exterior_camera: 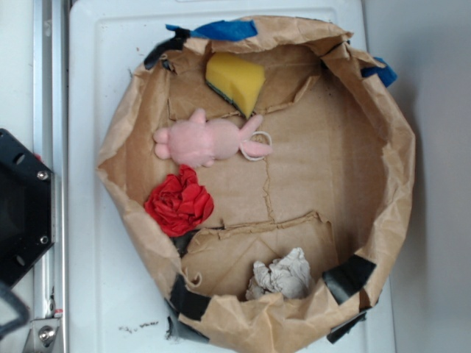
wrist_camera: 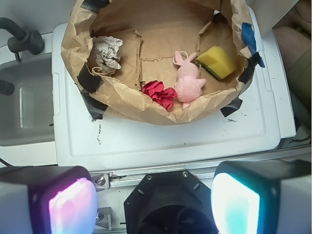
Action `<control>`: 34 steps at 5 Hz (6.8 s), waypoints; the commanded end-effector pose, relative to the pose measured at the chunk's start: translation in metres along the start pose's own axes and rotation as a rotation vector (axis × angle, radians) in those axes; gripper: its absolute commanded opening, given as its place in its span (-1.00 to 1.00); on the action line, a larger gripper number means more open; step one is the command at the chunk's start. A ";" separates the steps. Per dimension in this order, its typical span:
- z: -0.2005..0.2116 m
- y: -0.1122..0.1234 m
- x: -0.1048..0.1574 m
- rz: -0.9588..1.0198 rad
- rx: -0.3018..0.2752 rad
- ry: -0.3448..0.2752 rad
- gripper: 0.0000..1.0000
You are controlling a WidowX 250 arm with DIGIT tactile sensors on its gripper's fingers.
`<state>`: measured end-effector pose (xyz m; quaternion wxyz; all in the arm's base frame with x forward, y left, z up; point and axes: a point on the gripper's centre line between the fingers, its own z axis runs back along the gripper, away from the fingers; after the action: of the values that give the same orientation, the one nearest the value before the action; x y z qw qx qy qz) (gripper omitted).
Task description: Grab the green sponge.
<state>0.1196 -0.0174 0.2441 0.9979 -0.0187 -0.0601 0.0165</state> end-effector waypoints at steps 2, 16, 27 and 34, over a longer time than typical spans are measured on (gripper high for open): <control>-0.012 0.011 0.049 0.024 0.036 -0.001 1.00; -0.139 0.070 0.147 -1.027 0.069 0.015 1.00; -0.155 0.089 0.153 -1.042 0.256 0.134 1.00; -0.196 0.103 0.140 -1.056 0.255 0.273 1.00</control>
<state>0.2736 0.0898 0.0490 0.8652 0.1138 0.0906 -0.4800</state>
